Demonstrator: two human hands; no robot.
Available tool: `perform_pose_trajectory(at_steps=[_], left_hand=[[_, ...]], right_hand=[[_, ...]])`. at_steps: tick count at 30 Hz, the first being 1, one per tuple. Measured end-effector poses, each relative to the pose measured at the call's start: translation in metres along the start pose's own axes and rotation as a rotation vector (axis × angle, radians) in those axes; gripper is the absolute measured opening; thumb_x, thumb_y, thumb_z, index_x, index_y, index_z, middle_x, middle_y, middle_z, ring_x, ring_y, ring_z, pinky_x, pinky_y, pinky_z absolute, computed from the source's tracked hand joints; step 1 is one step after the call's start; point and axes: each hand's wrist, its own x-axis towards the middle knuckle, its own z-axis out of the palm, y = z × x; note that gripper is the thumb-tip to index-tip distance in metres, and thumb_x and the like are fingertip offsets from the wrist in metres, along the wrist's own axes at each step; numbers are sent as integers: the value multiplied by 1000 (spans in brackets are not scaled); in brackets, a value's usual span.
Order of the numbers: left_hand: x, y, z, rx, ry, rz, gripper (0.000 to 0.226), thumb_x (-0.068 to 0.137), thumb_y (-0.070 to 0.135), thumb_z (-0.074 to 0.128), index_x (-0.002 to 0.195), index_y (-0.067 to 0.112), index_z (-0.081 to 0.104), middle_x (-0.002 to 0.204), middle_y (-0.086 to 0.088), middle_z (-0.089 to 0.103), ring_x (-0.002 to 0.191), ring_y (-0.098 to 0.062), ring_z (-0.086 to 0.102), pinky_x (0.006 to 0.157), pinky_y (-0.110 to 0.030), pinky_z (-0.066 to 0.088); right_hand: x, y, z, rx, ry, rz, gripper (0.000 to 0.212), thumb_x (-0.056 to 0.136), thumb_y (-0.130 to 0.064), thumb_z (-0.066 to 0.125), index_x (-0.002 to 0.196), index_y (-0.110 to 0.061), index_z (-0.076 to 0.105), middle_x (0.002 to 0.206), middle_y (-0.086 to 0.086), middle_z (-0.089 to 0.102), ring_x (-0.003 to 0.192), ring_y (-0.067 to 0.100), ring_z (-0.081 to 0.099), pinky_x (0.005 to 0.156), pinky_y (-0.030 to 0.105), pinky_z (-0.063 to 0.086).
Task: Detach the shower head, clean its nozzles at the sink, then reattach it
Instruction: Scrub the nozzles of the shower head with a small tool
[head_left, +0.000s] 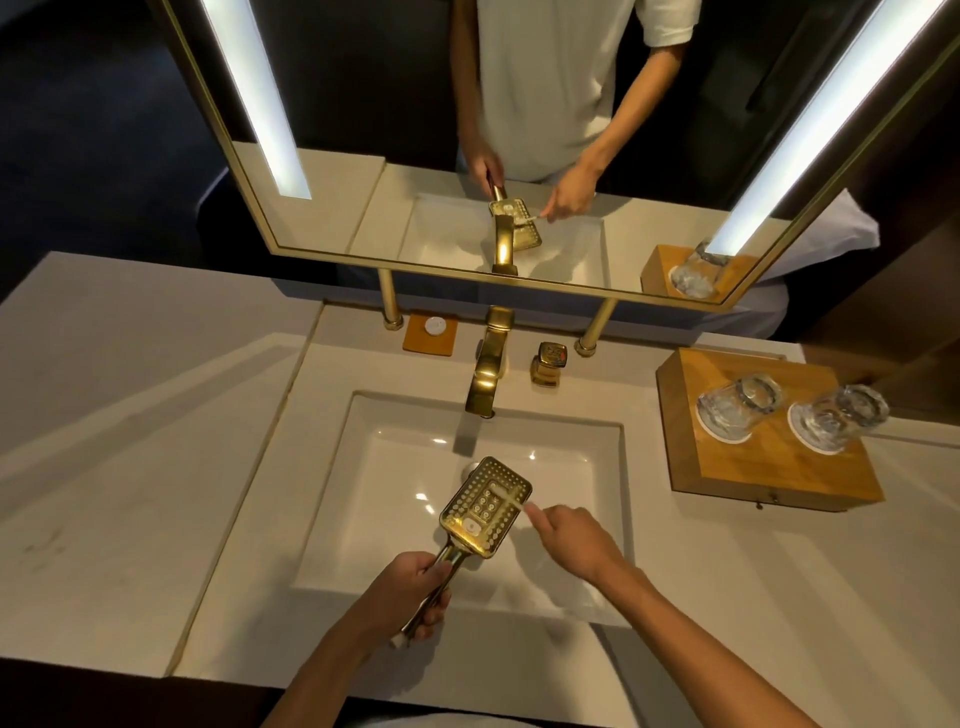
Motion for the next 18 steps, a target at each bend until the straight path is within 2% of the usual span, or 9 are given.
perform_pose_trajectory(at_steps=[4, 7, 10, 12, 15, 18], left_hand=[[4, 3, 7, 24, 11, -1, 25, 101, 21, 49, 83, 3, 50, 63, -8, 57, 46, -16, 47, 39, -24, 39], [10, 5, 9, 35, 53, -6, 25, 101, 21, 49, 82, 3, 51, 63, -9, 56, 46, -17, 47, 41, -25, 39], [14, 5, 15, 56, 74, -15, 25, 101, 19, 48, 81, 4, 50, 63, -10, 56, 45, -17, 47, 40, -25, 39], [16, 4, 20, 43, 79, -27, 25, 101, 18, 47, 81, 4, 51, 64, -10, 56, 45, -17, 46, 40, -25, 38], [20, 3, 26, 3, 95, -19, 26, 101, 17, 48, 79, 3, 52, 63, -10, 55, 44, -18, 45, 41, -24, 37], [26, 10, 31, -37, 135, 5, 29, 100, 18, 49, 77, 3, 53, 62, -12, 53, 44, -18, 45, 41, -24, 37]], right_hand=[[12, 10, -13, 80, 74, 66, 58, 100, -62, 22, 82, -21, 59, 91, 4, 65, 81, 22, 60, 74, 33, 47], [-3, 4, 9, 128, 15, 9, 51, 102, -57, 25, 66, -29, 49, 76, -3, 60, 69, 14, 56, 67, 32, 45], [-9, 11, 18, 138, -9, -2, 52, 102, -55, 27, 62, -29, 46, 66, -9, 51, 64, 13, 51, 69, 34, 43], [0, 23, 10, 148, 31, 42, 52, 102, -54, 27, 67, -25, 50, 70, -5, 56, 66, 14, 52, 68, 33, 42], [14, 46, -13, 163, 138, 147, 49, 103, -51, 26, 84, -20, 59, 87, 4, 63, 81, 24, 59, 70, 33, 44], [24, 70, -35, 193, 295, 215, 45, 105, -39, 28, 99, -13, 64, 100, 12, 67, 93, 32, 62, 71, 33, 41]])
